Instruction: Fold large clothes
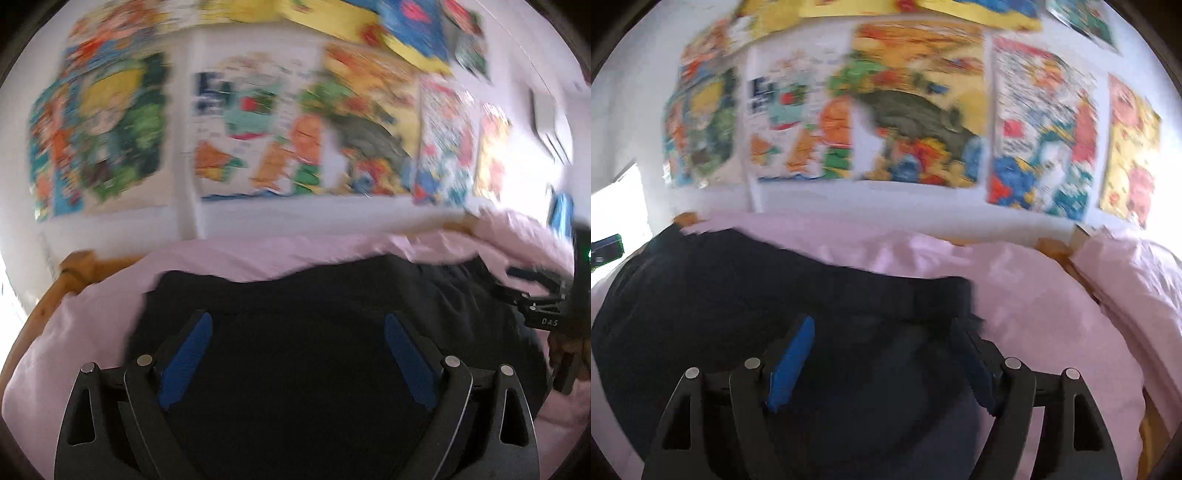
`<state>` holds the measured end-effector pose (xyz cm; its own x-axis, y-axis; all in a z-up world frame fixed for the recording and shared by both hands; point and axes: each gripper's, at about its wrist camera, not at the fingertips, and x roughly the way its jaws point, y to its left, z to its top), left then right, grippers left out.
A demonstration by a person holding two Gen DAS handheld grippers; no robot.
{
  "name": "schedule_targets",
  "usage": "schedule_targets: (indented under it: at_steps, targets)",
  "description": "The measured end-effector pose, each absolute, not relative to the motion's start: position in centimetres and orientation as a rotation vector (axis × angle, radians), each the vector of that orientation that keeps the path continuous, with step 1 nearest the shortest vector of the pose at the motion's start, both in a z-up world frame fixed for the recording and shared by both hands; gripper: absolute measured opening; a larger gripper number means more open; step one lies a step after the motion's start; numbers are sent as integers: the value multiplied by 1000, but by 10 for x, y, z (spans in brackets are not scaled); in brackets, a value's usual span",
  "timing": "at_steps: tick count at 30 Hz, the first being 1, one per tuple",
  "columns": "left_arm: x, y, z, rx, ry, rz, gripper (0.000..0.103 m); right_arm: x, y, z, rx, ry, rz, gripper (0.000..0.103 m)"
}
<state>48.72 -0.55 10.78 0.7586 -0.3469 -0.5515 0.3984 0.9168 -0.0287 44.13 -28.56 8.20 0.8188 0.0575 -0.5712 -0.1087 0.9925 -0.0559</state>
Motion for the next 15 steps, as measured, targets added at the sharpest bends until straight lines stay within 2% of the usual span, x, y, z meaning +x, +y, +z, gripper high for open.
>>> schedule_targets:
  at_steps: [4,8,15]
  targets:
    - [519,-41,82,198,633,-321,92,455,-262,70,-206,575,35,75]
    - [547,-30,69,153,664,-287,92,474,-266,56,-238,574,-21,75]
    - [585,-17,41,96,740,-275,100,508,-287,25,-138,652,0,76]
